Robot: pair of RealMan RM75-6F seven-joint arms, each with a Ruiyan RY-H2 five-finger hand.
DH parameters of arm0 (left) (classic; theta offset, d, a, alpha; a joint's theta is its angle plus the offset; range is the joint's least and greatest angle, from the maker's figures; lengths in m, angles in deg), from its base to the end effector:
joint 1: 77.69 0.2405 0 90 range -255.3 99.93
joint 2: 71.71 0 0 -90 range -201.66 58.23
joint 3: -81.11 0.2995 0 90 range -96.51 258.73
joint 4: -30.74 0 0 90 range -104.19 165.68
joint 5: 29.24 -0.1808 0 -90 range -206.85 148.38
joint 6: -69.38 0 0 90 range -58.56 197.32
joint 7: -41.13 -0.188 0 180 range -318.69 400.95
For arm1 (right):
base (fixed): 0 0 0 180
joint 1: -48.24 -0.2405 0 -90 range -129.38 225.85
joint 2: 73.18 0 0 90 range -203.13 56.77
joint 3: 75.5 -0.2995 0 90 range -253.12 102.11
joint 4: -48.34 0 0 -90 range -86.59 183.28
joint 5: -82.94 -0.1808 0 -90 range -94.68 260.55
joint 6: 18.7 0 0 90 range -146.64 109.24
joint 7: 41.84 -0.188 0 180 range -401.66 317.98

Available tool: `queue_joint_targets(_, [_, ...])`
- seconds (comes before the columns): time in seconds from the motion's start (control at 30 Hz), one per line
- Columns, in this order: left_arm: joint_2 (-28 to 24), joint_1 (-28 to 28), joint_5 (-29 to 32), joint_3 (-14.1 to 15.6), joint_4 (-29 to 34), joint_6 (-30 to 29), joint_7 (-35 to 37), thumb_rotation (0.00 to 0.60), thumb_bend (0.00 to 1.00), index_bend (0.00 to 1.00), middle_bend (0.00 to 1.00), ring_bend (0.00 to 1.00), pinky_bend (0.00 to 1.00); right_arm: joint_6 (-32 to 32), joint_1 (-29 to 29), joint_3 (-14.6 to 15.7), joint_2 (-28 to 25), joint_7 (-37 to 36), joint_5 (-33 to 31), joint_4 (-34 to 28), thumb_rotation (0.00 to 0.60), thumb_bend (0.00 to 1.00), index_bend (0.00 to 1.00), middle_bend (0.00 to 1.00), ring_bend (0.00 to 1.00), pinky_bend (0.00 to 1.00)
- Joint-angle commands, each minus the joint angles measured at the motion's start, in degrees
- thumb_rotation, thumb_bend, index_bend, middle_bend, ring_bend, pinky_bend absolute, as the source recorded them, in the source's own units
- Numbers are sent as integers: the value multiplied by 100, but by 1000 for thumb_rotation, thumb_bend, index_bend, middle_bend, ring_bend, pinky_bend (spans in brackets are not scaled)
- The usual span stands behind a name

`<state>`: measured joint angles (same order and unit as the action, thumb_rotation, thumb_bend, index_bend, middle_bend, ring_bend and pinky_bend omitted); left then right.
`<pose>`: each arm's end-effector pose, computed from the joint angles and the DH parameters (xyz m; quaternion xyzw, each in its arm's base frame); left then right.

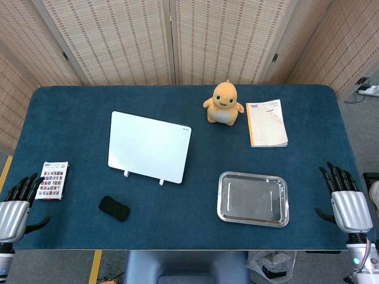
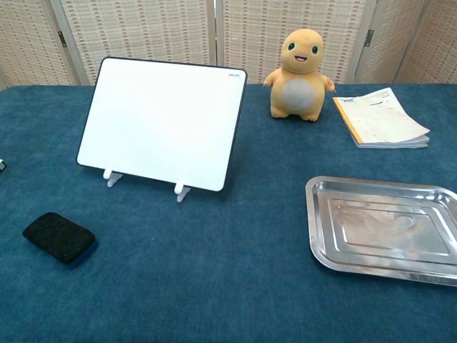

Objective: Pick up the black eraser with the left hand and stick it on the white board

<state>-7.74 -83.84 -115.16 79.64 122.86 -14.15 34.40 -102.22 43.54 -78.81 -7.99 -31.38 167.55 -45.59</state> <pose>-0.3384 0.2290 0.1970 -0.6310 -0.3573 -0.3441 0.5966 -0.3382 -0.2258 0.1937 0.6176 -0.3586 0.3383 0.6127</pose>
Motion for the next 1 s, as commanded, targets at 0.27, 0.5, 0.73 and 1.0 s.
queue_joint_targets(0.27, [-25, -105, -340, 94, -34, 60, 278, 600, 207, 34, 99, 34, 204, -79, 41, 38, -61, -191, 113, 10, 600, 151, 0, 0, 0, 88])
queue_joint_targets(0.5, [-76, -654, -1490, 296, -673, 118, 1425, 600, 205, 218, 996, 793, 875, -158, 45, -5, -26, -205, 135, 40, 600, 151, 0, 0, 0, 88])
queue_joint_targets(0.73, [-389, -1265, -1556, 487, -236, 1245, 1458, 600, 204, 293, 1000, 988, 1000, -53, -10, 5, -30, -253, 148, 82, 600, 151, 0, 0, 0, 88])
queue_joint_targets(1.0, [-454, -1858, -1335, 572, 65, 2271, 1986, 600, 207, 276, 1000, 996, 1000, -106, 11, 36, -76, -384, 237, 87, 600, 151, 0, 0, 0, 88])
